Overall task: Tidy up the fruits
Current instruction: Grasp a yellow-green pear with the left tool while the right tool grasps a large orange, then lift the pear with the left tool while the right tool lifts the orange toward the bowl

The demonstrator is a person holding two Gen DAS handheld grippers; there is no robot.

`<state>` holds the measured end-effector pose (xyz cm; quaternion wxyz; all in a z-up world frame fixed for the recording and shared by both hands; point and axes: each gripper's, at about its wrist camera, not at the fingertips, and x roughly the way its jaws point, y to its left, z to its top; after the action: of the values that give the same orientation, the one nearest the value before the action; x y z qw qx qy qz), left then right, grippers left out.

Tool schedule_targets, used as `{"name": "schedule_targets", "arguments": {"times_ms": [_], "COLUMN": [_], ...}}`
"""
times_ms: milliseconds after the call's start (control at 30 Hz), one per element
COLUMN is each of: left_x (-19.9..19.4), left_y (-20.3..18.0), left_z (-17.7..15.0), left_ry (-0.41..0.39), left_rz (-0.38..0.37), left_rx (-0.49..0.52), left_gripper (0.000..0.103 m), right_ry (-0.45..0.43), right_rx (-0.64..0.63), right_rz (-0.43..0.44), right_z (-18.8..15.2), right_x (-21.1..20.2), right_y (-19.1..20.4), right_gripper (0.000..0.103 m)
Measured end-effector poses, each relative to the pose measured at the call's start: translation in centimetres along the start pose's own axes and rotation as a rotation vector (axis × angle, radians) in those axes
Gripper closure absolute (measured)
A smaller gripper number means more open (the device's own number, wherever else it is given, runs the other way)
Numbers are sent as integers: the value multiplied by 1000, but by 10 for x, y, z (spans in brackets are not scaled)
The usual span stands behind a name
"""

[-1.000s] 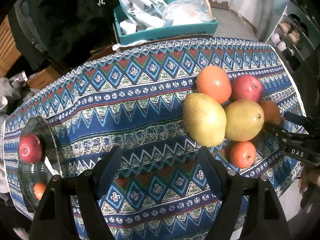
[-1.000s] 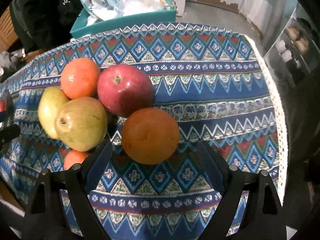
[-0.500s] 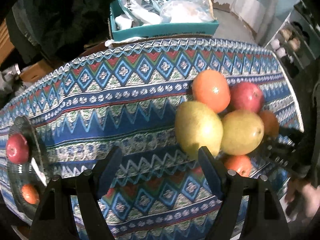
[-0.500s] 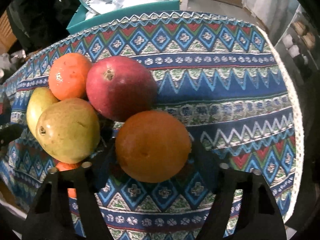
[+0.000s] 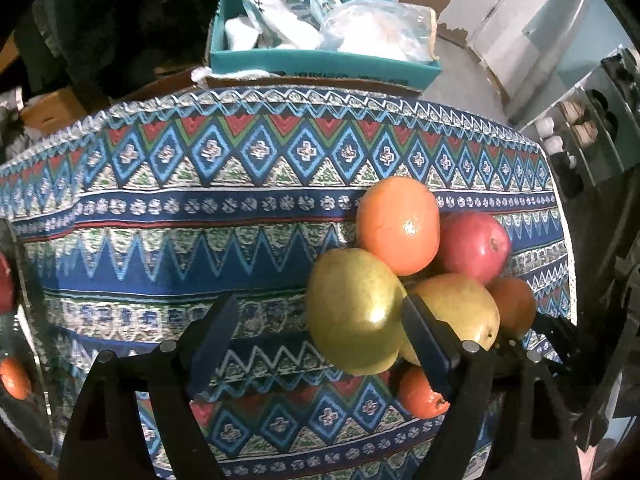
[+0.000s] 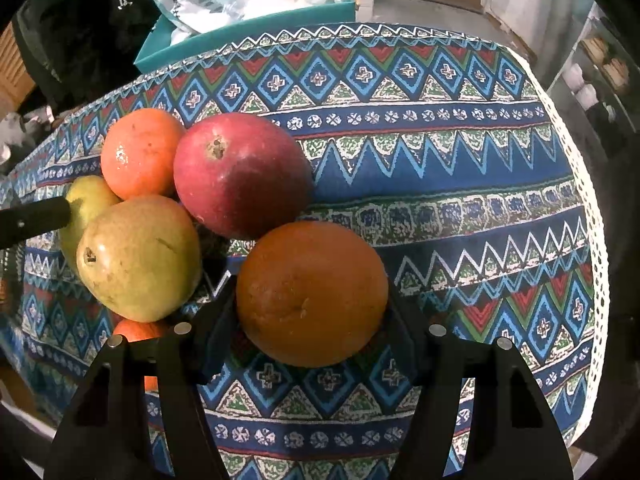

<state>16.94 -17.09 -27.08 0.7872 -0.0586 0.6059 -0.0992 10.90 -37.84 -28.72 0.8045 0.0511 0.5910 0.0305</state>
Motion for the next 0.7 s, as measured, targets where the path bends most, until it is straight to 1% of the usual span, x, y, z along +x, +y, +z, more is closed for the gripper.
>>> {"name": "schedule_targets", "arguments": {"times_ms": [100,267,433,533,633,700], "left_x": [6,15,29,32,35,36], "left_y": [0,-2,-2,0,1,2], "left_z": [1,2,0,-2,-1,-1], "left_ry": [7,8,48,41,46,42], "left_rz": [-14,-34,-64,-85,-107,-132], "left_rx": [-16,-3,-27,-50,-56,-57], "left_gripper": [18,16,16,16,16,20], "right_ry": [-14,-36,-50,-53,-51,-52], "right_rx": [10,29,45,47,46,48], "right_rz": [0,-1,10,14,17,17], "right_z": [1,4,4,3,3,2], "right_x": [-5,-14,-20,-23,-23,-23], "right_y": [-3,-8,-12,-12,-10,-11], "right_gripper": [36,36,36,36,36,36]}}
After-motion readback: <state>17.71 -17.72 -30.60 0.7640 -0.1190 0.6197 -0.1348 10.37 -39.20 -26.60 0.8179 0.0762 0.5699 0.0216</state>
